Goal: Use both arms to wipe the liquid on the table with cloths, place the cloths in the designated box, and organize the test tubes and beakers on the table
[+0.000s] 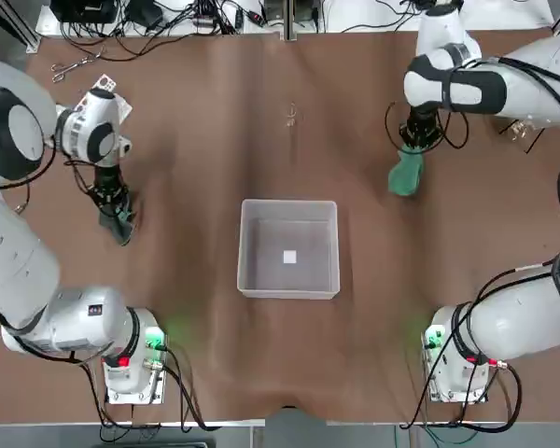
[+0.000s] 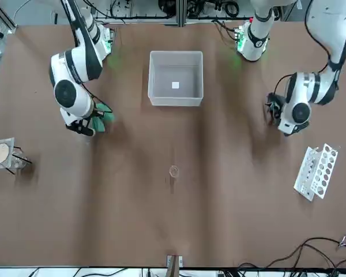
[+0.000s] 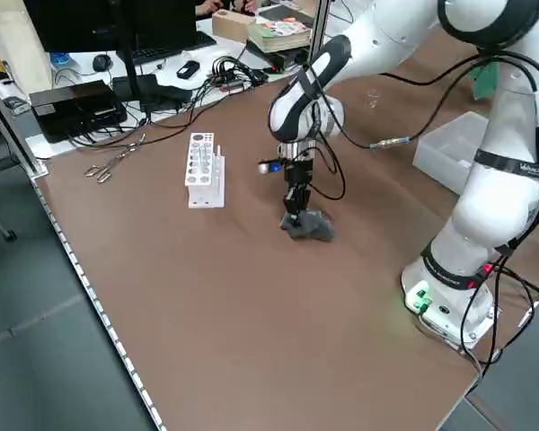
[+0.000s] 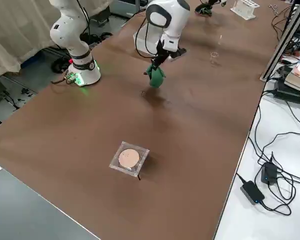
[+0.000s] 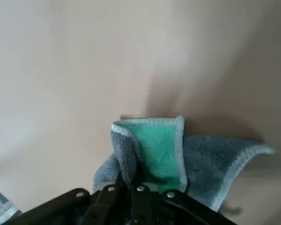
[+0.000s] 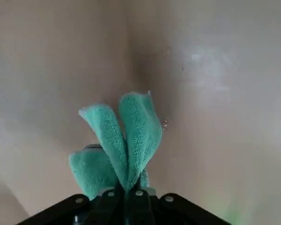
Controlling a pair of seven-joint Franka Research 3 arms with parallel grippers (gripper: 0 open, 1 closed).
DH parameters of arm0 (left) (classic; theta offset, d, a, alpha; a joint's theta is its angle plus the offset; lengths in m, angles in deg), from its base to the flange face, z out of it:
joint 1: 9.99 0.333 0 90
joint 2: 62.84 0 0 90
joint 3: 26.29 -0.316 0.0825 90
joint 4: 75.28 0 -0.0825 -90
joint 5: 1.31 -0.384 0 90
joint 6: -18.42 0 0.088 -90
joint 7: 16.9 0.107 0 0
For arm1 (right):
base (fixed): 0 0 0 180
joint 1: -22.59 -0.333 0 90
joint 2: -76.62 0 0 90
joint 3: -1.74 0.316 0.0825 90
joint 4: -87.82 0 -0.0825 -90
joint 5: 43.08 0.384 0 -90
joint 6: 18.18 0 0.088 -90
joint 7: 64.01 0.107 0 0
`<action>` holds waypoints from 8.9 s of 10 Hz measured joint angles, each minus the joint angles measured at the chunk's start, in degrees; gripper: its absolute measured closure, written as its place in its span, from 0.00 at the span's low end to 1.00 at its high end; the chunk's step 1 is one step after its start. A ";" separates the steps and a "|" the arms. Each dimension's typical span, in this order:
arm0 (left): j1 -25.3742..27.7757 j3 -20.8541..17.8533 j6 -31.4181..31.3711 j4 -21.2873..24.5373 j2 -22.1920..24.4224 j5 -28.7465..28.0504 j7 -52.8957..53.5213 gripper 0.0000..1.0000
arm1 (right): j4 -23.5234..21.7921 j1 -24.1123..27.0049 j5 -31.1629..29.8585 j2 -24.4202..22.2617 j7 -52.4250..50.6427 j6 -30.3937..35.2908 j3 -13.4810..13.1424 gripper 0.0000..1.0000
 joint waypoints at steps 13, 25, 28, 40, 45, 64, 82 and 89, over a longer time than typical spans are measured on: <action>0.71 30.95 35.49 -18.59 23.91 32.26 2.83 0.94 | 0.99 20.94 0.68 11.80 -33.51 -13.54 -0.12 0.95; 0.28 63.68 19.95 -21.72 11.32 42.82 -12.74 0.90 | 2.32 9.08 25.69 18.55 -40.20 -15.34 3.33 0.95; -0.17 63.75 18.48 -21.55 7.25 40.28 -13.01 0.81 | 0.79 5.49 29.54 19.43 -36.08 -15.22 3.10 0.95; 0.80 51.44 15.47 -47.42 -12.81 25.82 -11.96 0.00 | -1.82 20.86 19.93 17.33 -48.28 -13.42 0.20 0.95; -3.63 49.85 3.19 -55.35 -25.76 17.55 -14.77 0.03 | -1.25 4.37 40.52 18.83 -42.70 -18.76 0.93 0.95; -11.43 43.59 -11.22 -63.19 -35.50 17.02 -16.25 0.56 | 27.37 -8.51 26.32 18.98 -40.47 29.11 -26.19 0.95; -11.46 43.58 -10.96 -62.33 -34.86 16.86 -16.25 0.74 | 4.41 -70.20 32.25 1.78 31.80 -11.30 -25.34 0.93; -11.16 43.68 -4.54 -62.43 -30.78 16.85 -16.25 0.78 | 6.52 -70.18 32.05 2.62 31.86 -11.92 -26.32 0.10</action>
